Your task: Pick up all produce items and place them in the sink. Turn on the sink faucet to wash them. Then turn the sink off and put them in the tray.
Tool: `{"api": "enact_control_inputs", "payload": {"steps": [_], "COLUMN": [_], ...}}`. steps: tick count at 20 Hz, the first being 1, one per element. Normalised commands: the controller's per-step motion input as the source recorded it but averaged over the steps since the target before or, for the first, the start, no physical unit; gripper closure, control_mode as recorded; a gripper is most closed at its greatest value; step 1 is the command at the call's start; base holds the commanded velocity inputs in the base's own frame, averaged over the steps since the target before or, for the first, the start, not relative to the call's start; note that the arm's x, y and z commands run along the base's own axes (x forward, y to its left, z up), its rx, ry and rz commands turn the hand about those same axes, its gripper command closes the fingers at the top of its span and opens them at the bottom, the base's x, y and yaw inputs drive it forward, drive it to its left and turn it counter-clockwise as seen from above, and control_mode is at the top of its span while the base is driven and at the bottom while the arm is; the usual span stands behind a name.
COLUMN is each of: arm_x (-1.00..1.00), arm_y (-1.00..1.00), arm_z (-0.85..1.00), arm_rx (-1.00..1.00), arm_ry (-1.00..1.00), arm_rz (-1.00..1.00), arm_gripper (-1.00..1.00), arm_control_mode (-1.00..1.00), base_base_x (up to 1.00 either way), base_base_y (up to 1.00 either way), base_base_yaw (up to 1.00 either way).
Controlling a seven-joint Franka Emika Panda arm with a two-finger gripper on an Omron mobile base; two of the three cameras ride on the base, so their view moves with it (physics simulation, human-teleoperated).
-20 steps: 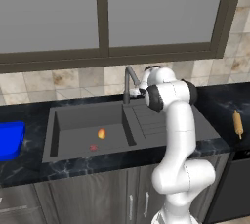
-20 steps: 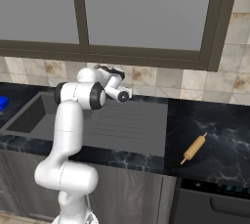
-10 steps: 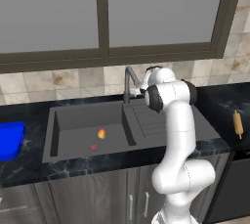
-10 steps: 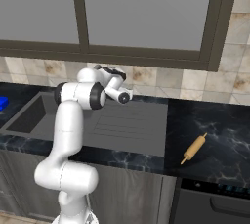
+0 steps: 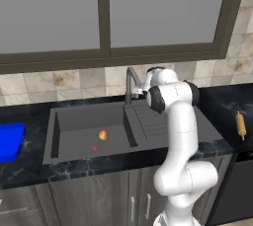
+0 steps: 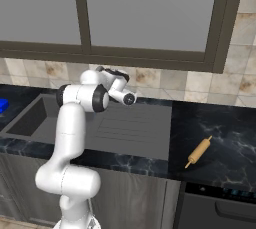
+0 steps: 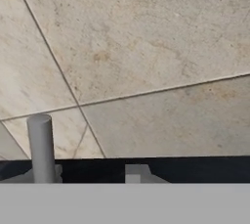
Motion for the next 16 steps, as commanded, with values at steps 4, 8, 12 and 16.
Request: {"api": "enact_control_inputs", "payload": {"steps": [4, 8, 12, 16], "arm_x": [0.0, 0.0, 0.0, 0.01], "arm_y": [-0.84, -0.78, -0.36, 0.0], "arm_z": [-0.34, -0.31, -0.06, 0.0], "arm_rx": [0.07, 0.07, 0.02, 0.0], "arm_ry": [0.1, 0.09, -0.05, -0.16], "arm_rz": [0.0, 0.0, 0.03, 0.08], "arm_gripper": [1.0, 1.0, 1.0, 1.0], "arm_control_mode": [-1.0, -1.0, -1.0, -1.0], "base_base_x": [0.0, 0.0, 0.0, 0.0], "base_base_y": [0.0, 0.0, 0.0, 0.0], "base_base_yaw": [0.0, 0.0, 0.0, 0.0]}}
